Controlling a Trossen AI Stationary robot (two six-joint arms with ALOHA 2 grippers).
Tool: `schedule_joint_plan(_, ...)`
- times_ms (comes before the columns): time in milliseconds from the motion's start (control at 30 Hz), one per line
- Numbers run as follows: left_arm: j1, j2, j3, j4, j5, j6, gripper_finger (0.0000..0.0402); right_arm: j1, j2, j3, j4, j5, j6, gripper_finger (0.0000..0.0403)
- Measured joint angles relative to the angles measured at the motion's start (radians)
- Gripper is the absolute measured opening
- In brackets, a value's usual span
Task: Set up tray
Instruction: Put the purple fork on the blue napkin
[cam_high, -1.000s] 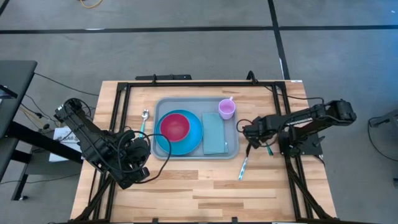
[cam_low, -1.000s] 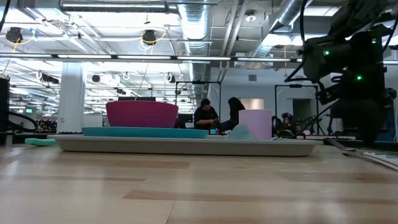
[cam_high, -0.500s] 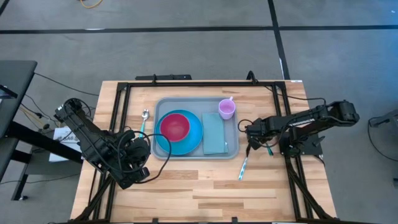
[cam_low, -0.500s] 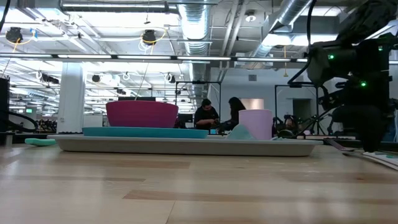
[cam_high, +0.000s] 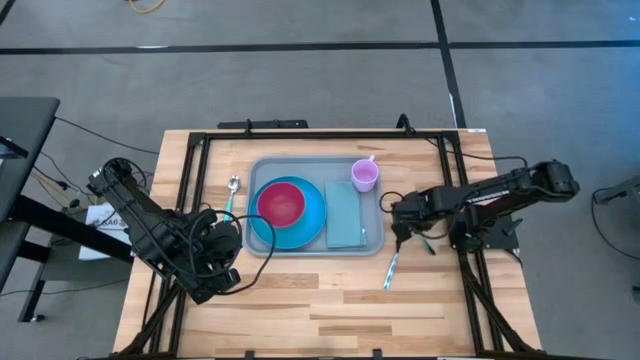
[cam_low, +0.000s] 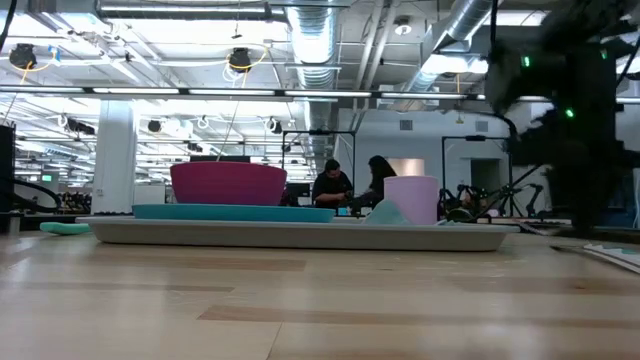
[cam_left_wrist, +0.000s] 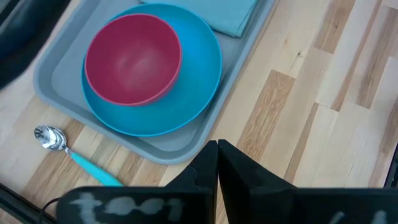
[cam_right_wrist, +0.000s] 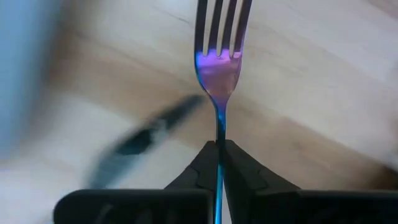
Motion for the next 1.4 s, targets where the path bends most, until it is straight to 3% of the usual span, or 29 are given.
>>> schedule_joint_plan(267, 0.0, 0.0, 0.0, 0.0, 0.0, 0.0, 0.0, 0.125, 0.0, 0.172, 0.147, 0.014, 0.118, 0.0003)
schedule_joint_plan(433, 0.0, 0.0, 0.0, 0.0, 0.0, 0.0, 0.0, 0.141, 0.023, 0.218, 0.341, 0.155, 0.205, 0.0003)
schedule_joint_plan(667, 0.0, 0.0, 0.0, 0.0, 0.0, 0.0, 0.0, 0.063, 0.169, 0.258, 0.693, 0.313, 0.078, 0.0001)
schedule_joint_plan(833, 0.0, 0.0, 0.0, 0.001, 0.0, 0.0, 0.0, 0.001, 0.315, 0.373, 0.624, 0.306, 0.013, 0.0001)
schedule_joint_plan(933, 0.0, 0.0, 0.0, 0.002, 0.0, 0.0, 0.0, -0.021, 0.392, 0.431, 0.554, 0.299, 0.069, 0.0001)
schedule_joint_plan(1400, 0.0, 0.0, 0.0, 0.002, 0.001, 0.0, 0.0, -0.052, 0.578, 0.548, 0.469, 0.238, 0.132, 0.0004)
